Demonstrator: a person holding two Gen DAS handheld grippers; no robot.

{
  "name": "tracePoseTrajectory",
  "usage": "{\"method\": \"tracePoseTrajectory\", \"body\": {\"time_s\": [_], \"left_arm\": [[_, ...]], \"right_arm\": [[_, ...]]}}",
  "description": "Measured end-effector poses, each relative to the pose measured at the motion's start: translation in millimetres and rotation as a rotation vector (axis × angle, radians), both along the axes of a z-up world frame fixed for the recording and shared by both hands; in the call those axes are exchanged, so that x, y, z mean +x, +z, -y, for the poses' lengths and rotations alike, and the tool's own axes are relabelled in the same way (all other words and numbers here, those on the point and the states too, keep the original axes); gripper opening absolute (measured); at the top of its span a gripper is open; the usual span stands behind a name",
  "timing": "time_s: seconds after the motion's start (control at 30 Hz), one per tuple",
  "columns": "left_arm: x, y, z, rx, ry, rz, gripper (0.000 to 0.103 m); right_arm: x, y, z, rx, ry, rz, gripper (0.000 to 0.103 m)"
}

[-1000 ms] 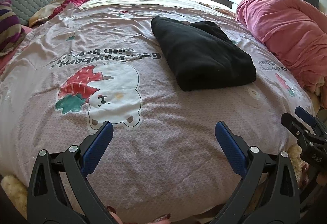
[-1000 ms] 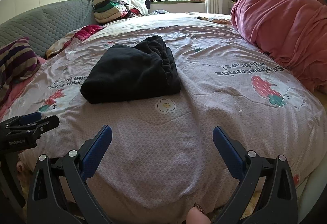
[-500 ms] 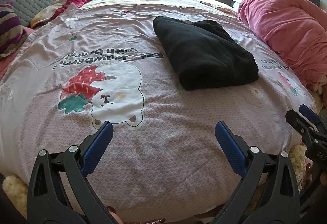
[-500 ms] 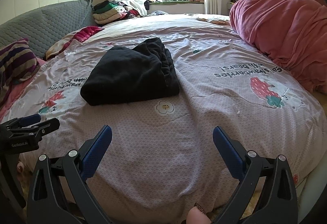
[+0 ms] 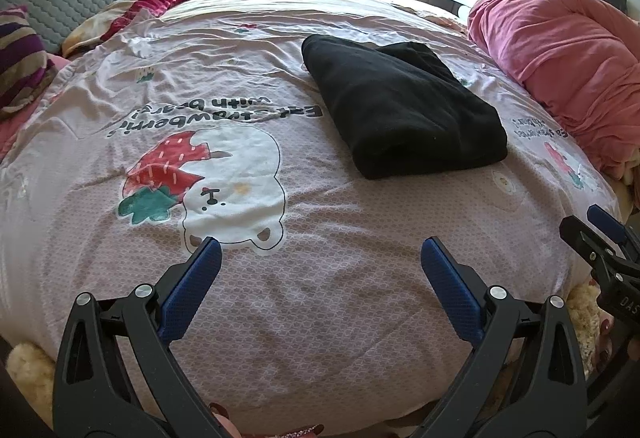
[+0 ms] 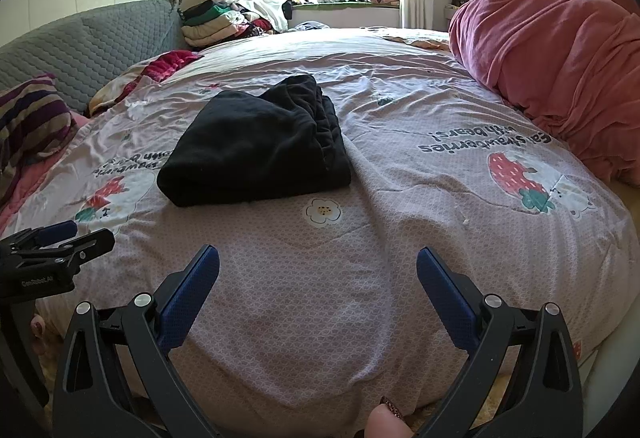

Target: Fold small clothes

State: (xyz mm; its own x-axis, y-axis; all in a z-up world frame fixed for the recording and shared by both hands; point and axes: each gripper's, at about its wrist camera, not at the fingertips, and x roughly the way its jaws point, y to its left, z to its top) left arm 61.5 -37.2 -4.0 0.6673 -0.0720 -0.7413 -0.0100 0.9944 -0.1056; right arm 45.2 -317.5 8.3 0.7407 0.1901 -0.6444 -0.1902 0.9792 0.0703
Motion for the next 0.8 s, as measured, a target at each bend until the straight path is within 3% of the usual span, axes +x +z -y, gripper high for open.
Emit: {"method": "tracePoseTrajectory", "body": {"time_s": [0.8], "left_arm": [[0.7,2.7,-0.6,-0.021,-0.015,0.006,0.094]], "right_arm": [[2.0,2.5,1.8,-0.013,-0.01,-0.005,0.098]]}}
